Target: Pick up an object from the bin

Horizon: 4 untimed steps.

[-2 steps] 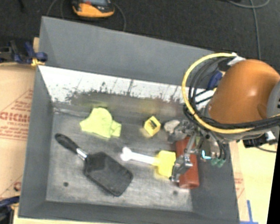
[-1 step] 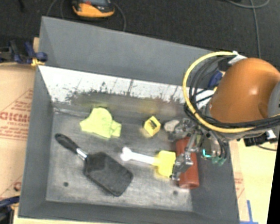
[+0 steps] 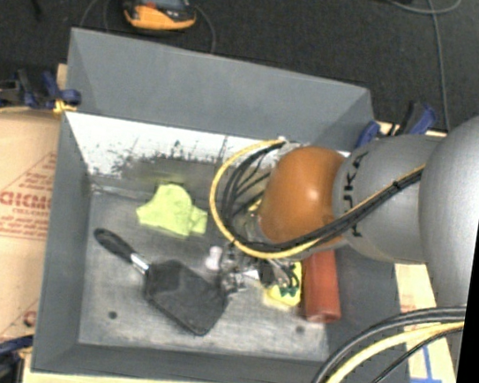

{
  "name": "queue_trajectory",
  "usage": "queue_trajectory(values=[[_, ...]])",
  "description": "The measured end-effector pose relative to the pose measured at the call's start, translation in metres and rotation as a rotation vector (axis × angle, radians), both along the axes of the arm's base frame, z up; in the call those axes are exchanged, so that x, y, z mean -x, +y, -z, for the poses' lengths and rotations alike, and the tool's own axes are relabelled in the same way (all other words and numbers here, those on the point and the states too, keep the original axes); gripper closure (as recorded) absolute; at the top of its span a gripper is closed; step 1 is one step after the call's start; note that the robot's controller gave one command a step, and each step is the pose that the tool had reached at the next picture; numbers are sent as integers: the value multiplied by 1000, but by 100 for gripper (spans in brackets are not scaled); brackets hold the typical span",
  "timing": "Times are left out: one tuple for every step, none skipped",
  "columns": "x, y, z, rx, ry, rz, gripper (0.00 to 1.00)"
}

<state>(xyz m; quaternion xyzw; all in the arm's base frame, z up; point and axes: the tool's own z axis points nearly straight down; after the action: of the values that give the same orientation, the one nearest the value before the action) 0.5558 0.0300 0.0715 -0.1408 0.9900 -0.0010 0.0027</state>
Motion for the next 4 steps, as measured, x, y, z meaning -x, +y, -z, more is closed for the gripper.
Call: queue_trajectory(values=[[-1,-1,-2,0,-3,0,100],[1,2,-38,0,5,10,100],[-17,-39,-137,0,0,-35,0],[-16,-39,-136,-1,1,-35,0]])
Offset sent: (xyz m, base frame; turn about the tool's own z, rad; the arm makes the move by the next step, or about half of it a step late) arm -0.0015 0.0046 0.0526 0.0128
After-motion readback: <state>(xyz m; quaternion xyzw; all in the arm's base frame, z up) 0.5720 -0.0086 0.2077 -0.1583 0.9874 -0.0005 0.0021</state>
